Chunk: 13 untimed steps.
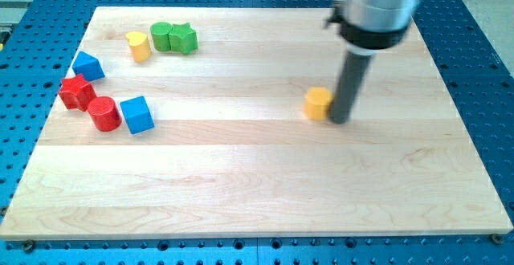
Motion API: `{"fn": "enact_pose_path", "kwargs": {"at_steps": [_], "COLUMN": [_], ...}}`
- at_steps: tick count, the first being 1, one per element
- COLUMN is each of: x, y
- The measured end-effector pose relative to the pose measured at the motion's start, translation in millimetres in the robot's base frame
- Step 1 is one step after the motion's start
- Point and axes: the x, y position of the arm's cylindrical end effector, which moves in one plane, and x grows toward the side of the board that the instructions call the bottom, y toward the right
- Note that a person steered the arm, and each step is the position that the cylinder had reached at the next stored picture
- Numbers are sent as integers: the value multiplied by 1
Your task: Slide the yellow hexagon closer to the blue triangle
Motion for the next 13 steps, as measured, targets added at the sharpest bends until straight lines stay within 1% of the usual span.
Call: {"fn": "enact_pose_path", "kwargs": {"at_steps": [1, 2, 3, 4, 5, 6, 7, 8, 9, 10, 11, 13], "x": [6, 22, 1, -26, -23, -7, -42, -60, -64, -80, -79, -105], "y": [20, 14, 16, -65, -131, -147, -194, -209, -208, -258, -232, -223]}}
